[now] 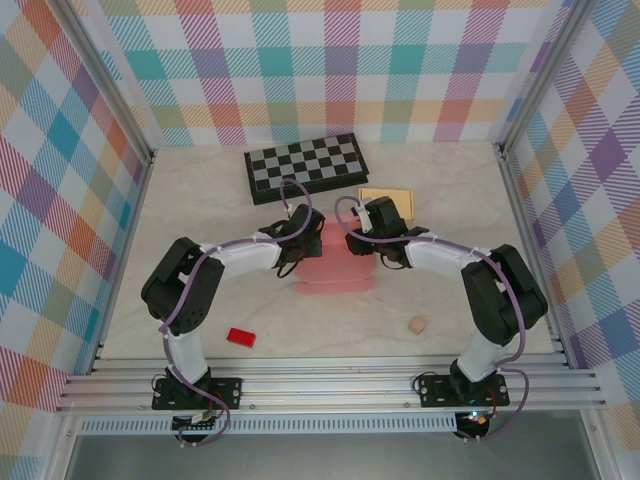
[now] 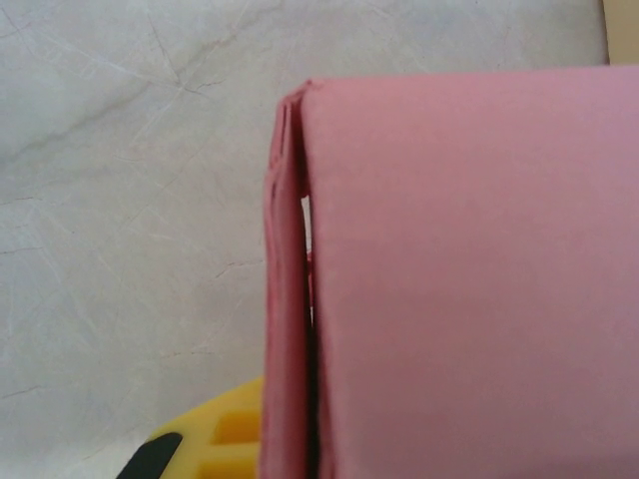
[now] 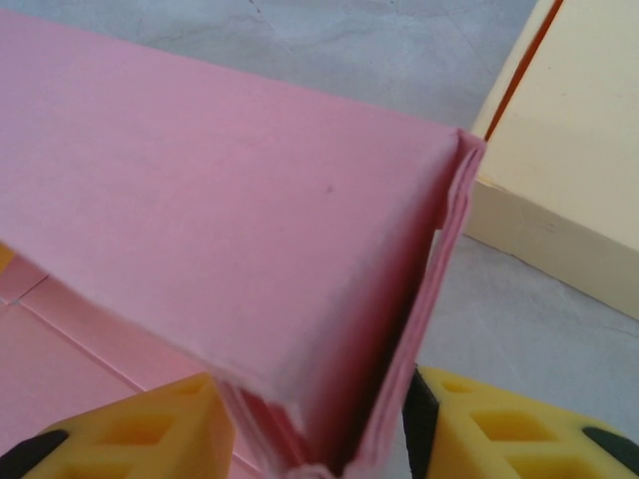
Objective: Fold the paper box
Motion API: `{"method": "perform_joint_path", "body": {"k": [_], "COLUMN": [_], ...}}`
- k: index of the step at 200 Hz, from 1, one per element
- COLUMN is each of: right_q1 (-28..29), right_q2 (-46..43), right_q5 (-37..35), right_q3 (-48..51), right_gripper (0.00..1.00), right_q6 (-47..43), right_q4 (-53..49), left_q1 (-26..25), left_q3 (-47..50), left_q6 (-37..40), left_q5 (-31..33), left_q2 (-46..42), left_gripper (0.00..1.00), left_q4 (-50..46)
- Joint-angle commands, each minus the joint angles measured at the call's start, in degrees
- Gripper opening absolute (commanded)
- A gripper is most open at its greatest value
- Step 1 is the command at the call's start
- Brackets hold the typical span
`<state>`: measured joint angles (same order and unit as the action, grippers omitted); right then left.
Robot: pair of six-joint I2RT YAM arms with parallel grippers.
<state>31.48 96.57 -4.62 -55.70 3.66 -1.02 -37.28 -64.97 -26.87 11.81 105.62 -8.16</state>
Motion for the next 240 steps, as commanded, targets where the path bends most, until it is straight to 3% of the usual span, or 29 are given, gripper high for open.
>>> {"method": "perform_joint_path", "body": {"k": [1,48,70,118,169,206,240], "right_q1": [0.15,0.07,0.07,1.07,8.04,11.57,11.59], "right_q2": [-0.52,0.0,0.88,1.33,4.42,7.44,9.79], "right_q5": [2.56,2.57,-1.17,-17.63,-39.02,-47.91,-50.05], "right_q3": [0.42,-0.17,-1.4,-4.62,-11.57,-15.75,-17.09], "right_gripper": [0.48,0.37,0.3,0.28,0.17,0.17,0.2], "right_q6": [-1.86,-1.74,-0.55,4.9,14.45,20.94,25.8], "right_q4": [1.19,0.66,-1.32,-8.32,-18.87,-25.05,-27.92], "left_q1": [0.6,1.22,1.43,1.42,1.44,1.42,1.29], "left_q3": [0.35,0.97,0.99,-0.05,-3.13,-5.72,-6.28], "left_q6": [-1.83,-3.51,-4.4,-5.26,-9.5,-12.74,-14.66], "left_q5": [-2.58,-4.79,-5.46,-4.73,-1.35,0.81,0.11], "left_q2": [-3.3,-4.2,-4.31,-3.53,0.72,2.24,2.16], "left_gripper": [0.0,0.0,0.0,0.0,0.0,0.0,0.0], "left_q4": [1.13,2.17,2.62,1.15,-3.65,-7.21,-8.91]}}
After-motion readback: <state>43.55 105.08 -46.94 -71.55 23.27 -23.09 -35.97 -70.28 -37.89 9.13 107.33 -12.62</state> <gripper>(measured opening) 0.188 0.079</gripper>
